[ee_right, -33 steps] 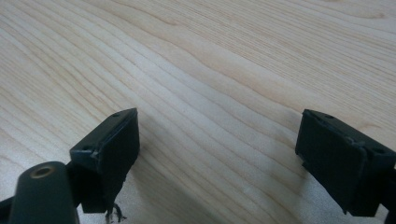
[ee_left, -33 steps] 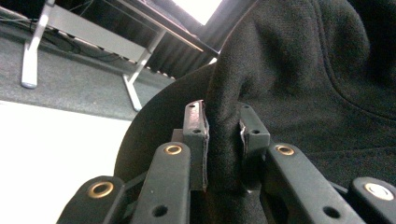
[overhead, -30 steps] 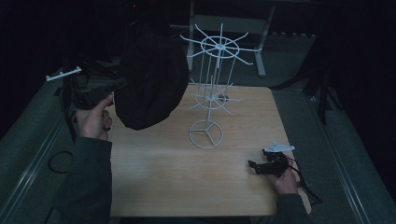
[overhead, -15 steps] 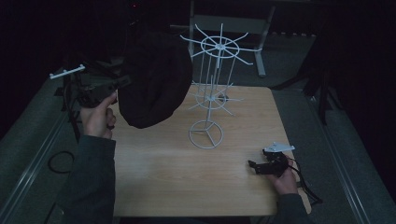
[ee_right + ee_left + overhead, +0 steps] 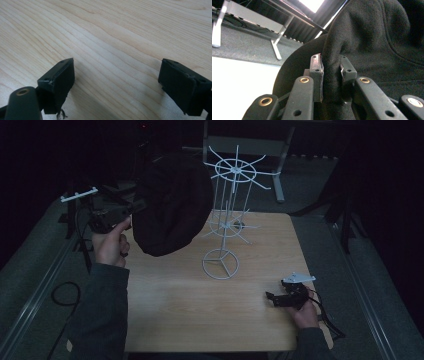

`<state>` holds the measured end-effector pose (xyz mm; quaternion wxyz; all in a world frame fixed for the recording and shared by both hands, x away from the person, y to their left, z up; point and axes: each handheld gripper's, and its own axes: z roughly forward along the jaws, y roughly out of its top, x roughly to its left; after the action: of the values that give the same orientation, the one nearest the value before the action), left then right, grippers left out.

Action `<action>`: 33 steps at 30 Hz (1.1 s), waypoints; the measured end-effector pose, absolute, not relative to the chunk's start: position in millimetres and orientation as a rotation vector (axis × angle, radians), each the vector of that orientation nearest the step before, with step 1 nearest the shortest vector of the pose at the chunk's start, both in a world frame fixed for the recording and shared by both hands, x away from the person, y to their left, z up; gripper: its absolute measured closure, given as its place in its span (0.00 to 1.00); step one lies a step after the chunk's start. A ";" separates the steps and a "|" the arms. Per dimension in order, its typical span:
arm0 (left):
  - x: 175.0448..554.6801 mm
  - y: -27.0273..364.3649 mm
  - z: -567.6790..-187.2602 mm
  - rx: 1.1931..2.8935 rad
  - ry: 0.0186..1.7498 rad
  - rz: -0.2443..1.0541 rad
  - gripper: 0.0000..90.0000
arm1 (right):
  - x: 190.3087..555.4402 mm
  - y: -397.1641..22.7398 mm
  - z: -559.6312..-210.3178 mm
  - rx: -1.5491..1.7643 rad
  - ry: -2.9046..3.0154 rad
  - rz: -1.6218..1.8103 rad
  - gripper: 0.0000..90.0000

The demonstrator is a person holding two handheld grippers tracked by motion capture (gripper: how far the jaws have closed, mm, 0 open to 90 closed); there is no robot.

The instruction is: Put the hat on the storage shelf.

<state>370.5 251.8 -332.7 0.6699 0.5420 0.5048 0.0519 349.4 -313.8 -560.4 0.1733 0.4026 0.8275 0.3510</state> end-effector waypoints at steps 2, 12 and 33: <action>371.7 249.0 -331.9 1.222 1.137 0.115 0.87 | 349.4 -313.8 -560.4 1.142 2.347 0.995 0.15; 376.0 232.2 -325.1 1.228 1.144 0.139 0.87 | 349.4 -313.8 -560.4 1.142 2.347 0.995 0.15; 394.1 188.6 -335.8 1.329 1.190 0.184 0.87 | 349.5 -313.9 -560.4 1.140 2.346 0.995 0.15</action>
<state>394.1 188.6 -335.8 0.6242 0.5790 0.5184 0.0803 349.5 -313.9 -560.4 0.1740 0.4021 0.8275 0.3511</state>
